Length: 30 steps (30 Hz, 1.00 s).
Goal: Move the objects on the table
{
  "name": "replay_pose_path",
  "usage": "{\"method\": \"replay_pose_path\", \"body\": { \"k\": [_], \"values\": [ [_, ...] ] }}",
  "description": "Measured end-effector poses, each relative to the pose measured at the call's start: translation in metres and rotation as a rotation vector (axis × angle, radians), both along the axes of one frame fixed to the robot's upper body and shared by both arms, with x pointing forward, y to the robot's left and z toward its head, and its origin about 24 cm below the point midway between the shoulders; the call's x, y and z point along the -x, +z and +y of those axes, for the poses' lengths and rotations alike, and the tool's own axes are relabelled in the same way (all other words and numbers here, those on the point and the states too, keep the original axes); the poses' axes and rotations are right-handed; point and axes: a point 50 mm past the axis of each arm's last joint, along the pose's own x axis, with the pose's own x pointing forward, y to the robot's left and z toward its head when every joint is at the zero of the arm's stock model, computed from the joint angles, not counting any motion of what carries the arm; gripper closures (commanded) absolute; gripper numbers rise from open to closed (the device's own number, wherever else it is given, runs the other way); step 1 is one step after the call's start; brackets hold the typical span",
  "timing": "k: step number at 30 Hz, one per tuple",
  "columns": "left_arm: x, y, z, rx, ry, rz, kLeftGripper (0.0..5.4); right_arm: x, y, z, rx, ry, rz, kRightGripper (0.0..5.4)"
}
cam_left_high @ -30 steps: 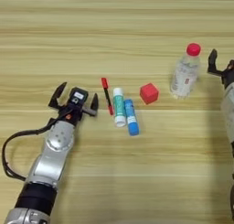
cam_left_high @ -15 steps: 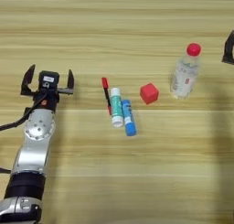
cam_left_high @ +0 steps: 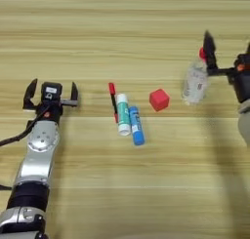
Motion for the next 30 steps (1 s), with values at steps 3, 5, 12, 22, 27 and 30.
{"method": "replay_pose_path", "body": {
  "k": [3, 5, 12, 22, 27, 30],
  "values": [
    [0.000, 0.000, 0.000, 0.001, 0.003, 0.000, 0.00, 0.002, -0.011, 0.007, 0.020, 0.064, 0.069, 0.03],
    [0.000, 0.000, 0.000, 0.001, 0.003, 0.000, 0.00, 0.004, -0.017, 0.011, 0.035, 0.103, 0.108, 0.03],
    [-0.001, -0.002, 0.000, 0.003, 0.007, 0.008, 0.00, 0.015, -0.044, 0.031, 0.087, 0.259, 0.247, 0.03],
    [-0.001, -0.005, 0.003, 0.009, 0.025, 0.020, 0.00, 0.020, -0.086, 0.066, 0.137, 0.419, 0.432, 0.03],
    [-0.001, -0.005, 0.003, 0.010, 0.027, 0.021, 0.00, 0.027, -0.100, 0.085, 0.177, 0.501, 0.482, 0.03],
    [-0.002, -0.005, 0.003, 0.010, 0.029, 0.020, 0.00, 0.026, -0.110, 0.085, 0.194, 0.493, 0.521, 0.03]
  ]
}}
